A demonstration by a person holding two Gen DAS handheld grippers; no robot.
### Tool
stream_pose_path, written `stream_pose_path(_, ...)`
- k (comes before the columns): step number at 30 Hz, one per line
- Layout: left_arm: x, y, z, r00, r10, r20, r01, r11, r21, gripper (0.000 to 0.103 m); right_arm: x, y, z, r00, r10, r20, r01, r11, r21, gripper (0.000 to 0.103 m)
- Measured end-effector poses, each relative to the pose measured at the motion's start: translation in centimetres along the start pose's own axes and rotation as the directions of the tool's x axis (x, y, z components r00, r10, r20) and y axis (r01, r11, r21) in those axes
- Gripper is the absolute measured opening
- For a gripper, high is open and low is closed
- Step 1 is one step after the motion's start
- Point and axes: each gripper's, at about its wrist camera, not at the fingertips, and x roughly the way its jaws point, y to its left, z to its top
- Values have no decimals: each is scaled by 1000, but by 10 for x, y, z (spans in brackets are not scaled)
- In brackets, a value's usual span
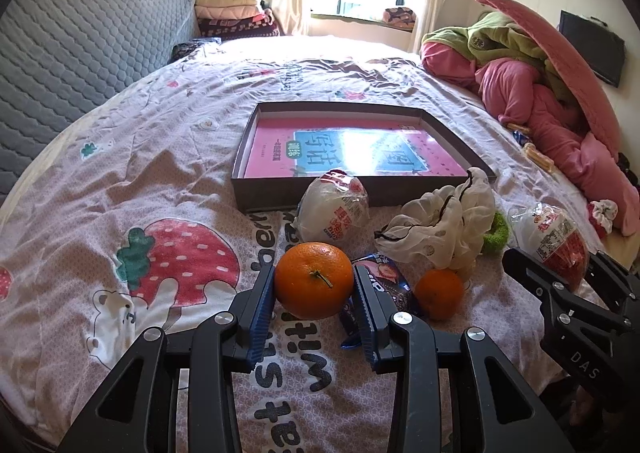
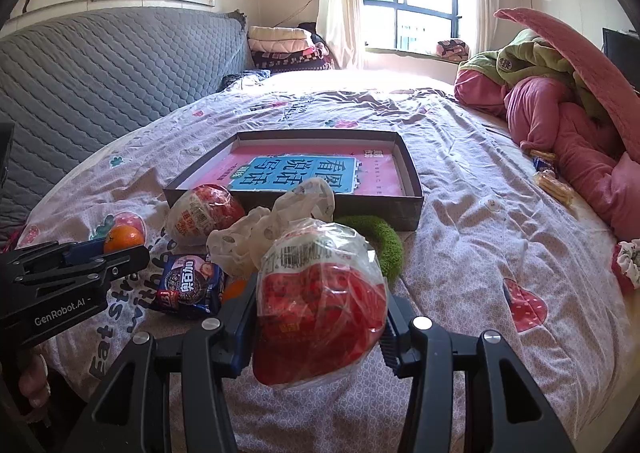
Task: Organize objects
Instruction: 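Grasp and lift the orange with left tool while right tool lifts the red bagged ball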
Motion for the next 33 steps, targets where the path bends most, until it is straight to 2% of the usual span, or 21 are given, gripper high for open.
stream_pose_path(21,-1,-13,34,997,31,77,-31,1000,0,39,-12,-7,29,997,-35,67,35,999,0,50)
stream_pose_path(33,13,-14,49,997,45,62,-45,999,-3,39,-3,-6,44,998,-20,62,20,1000,-7,50)
